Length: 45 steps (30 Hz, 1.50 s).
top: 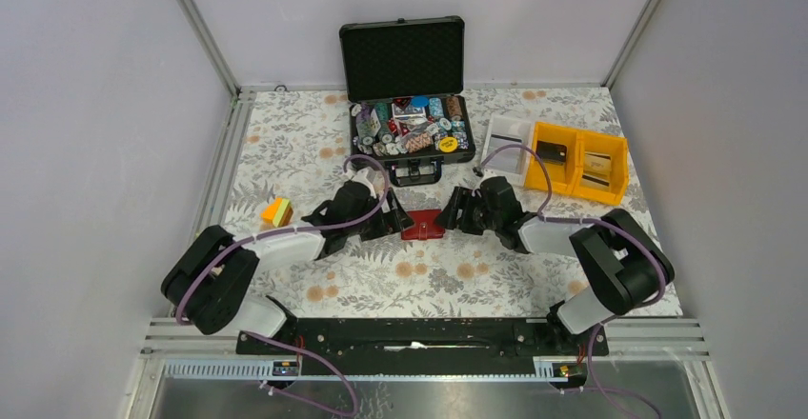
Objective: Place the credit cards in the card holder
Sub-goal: Pick up the card holder from the center of the board.
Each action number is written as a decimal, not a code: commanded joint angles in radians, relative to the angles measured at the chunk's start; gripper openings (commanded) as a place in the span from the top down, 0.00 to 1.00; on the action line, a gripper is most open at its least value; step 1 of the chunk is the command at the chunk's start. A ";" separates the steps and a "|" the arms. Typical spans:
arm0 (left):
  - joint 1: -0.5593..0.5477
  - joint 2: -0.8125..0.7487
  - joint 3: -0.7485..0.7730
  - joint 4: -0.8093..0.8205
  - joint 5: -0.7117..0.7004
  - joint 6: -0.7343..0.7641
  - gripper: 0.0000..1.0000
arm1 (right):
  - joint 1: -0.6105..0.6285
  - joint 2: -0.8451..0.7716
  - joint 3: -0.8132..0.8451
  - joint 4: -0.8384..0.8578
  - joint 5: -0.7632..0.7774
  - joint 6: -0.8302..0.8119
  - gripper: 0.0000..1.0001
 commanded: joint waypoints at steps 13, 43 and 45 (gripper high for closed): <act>-0.018 0.223 0.164 0.081 -0.016 0.113 0.63 | 0.065 0.155 0.008 0.128 -0.007 0.068 0.53; -0.117 -0.107 0.193 -0.310 -0.101 0.139 0.22 | 0.066 -0.056 0.128 -0.185 0.117 -0.104 0.28; -0.083 -0.065 0.166 -0.236 -0.013 0.113 0.22 | 0.065 -0.094 0.084 -0.157 0.086 -0.075 0.27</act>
